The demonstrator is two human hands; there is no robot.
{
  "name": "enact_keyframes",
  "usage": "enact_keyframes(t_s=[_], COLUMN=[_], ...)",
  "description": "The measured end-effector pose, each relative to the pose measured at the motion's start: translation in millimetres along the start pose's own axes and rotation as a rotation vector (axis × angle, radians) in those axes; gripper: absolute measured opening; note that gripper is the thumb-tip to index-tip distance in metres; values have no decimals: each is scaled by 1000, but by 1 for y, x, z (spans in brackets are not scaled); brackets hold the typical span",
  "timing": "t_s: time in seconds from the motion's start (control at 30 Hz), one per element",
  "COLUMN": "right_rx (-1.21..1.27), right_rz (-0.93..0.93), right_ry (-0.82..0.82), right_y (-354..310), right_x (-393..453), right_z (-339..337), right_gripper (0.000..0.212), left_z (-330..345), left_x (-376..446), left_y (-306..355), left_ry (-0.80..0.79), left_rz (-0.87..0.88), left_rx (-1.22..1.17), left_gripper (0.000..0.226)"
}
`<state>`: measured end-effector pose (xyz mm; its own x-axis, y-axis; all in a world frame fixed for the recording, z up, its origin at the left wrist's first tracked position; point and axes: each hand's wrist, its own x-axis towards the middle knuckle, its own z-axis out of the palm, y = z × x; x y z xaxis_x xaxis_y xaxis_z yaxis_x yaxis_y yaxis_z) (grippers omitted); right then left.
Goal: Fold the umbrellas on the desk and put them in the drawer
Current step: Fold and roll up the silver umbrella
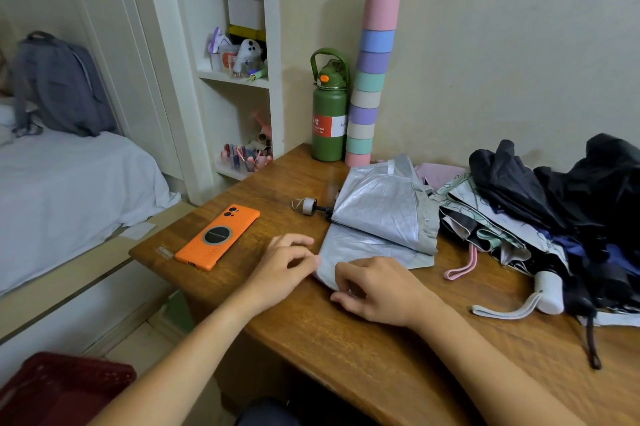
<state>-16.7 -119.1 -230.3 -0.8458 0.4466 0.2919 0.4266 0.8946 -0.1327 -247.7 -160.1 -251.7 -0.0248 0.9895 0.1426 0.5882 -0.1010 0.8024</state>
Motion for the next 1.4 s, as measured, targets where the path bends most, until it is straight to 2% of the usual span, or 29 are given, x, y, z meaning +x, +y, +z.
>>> enact_keyframes(t_s=[0.07,0.13,0.2,0.33,0.4,0.5,0.57,0.63,0.7,0.73,0.87,0.9,1.0,1.17,1.27,1.4], right_rx=[45,110,176,113,59,-15,16,15,25,31,-67,-150,-202,-154,-239,-158], right_rz=[15,60,123,205,254,376,475,502,492,481,546,613,784,723,735,594], right_ry=[-65,-77,15,261,296,107,-85,-189,-197,-149,380,444,400,493,460,427], right_y=[-1,-2,-4,3,9,11,9,6,5,6,25,32,48,51,41,37], right_x=[1,0,-1,0,1,0,-2,-3,-3,-2,0,0,-7,-11,-7,-9], right_z=[0,1,2,7,14,25,26,23,20,19,10,8,5,-3,0,6], right_gripper=[26,37,48,28,31,65,91,99,95,89,55,53,68,64,63,54], left_z=[1,3,6,8,11,17,19,19,20,20,20,19,20,19,19,19], left_x=[0,0,-1,-7,-9,-8,-6,-6,-5,-6,-6,-6,-5,-5,-5,-3], left_y=[-2,-3,0,4,4,7,8,8,8,8,5,4,4,5,8,7], left_ry=[35,43,16,105,115,-18,-126,-225,-258,-264,-262,-264,-272,-258,-245,-218], left_rz=[-2,4,28,141,282,381,305,203,181,185,200,198,188,182,181,166], left_rx=[43,133,268,309,362,525,613,720,785,798,806,804,801,770,738,729], left_gripper=[21,19,14,18,21,50,57,64,70,74,81,82,82,91,101,92])
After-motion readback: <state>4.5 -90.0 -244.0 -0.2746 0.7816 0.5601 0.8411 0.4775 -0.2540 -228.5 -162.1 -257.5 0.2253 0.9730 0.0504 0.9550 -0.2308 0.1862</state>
